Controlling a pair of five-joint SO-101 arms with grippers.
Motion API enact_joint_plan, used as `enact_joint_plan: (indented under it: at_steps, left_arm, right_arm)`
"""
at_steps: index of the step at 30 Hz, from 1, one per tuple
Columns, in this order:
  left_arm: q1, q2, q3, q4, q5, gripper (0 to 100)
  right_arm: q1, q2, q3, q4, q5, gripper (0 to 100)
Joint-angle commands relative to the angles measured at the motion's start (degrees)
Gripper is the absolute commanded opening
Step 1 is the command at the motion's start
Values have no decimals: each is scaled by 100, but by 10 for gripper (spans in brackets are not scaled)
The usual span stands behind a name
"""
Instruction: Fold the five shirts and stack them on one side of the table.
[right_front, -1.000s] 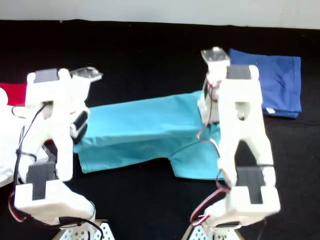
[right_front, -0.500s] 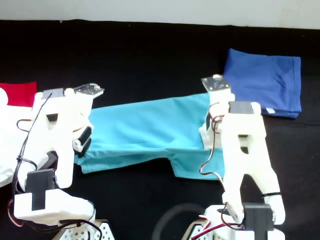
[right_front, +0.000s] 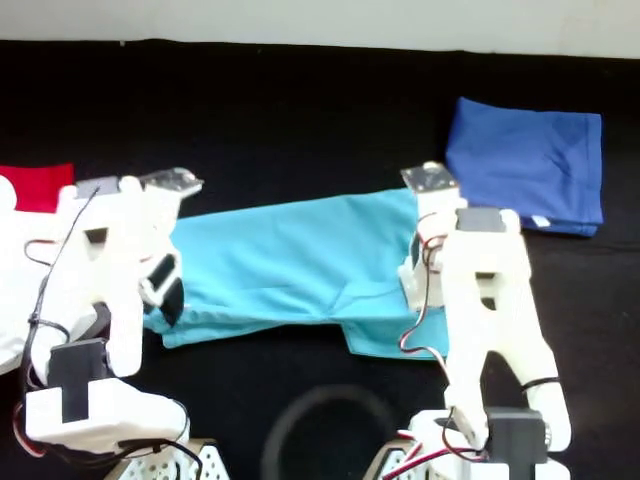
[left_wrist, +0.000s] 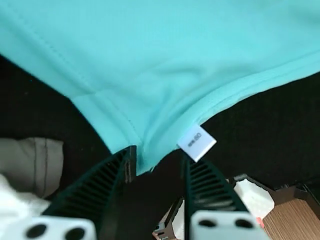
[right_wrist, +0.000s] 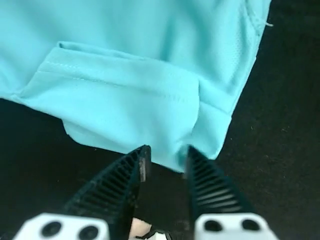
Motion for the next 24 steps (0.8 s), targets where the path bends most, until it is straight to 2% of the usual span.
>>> enact_joint_plan:
  at_steps: [1,6,9,11,13,17,24]
  left_arm:
    - [-154,-224,-1103,501,-53,181]
    - [-92,-136,-1833,431,35,168]
    - [242,84,-1525,-202,387,2]
    - [453,418,-1305,-580,527,26]
    - [576,848,-1191,-923,633,7]
    - [549,1745,-1182,-1407,888,9]
    - [400,2466,-1182,-1688,897,9]
  right_arm:
    - [40,-215,-1007,541,26,176]
    - [-31,-136,-1991,418,-598,156]
    - [-312,136,-1780,-145,-695,12]
    - [-558,479,-1552,-462,-677,22]
    - [-769,884,-1393,-716,-677,10]
    - [-866,1569,-1305,-1130,-659,5]
    - [-857,2123,-1305,-813,-651,5]
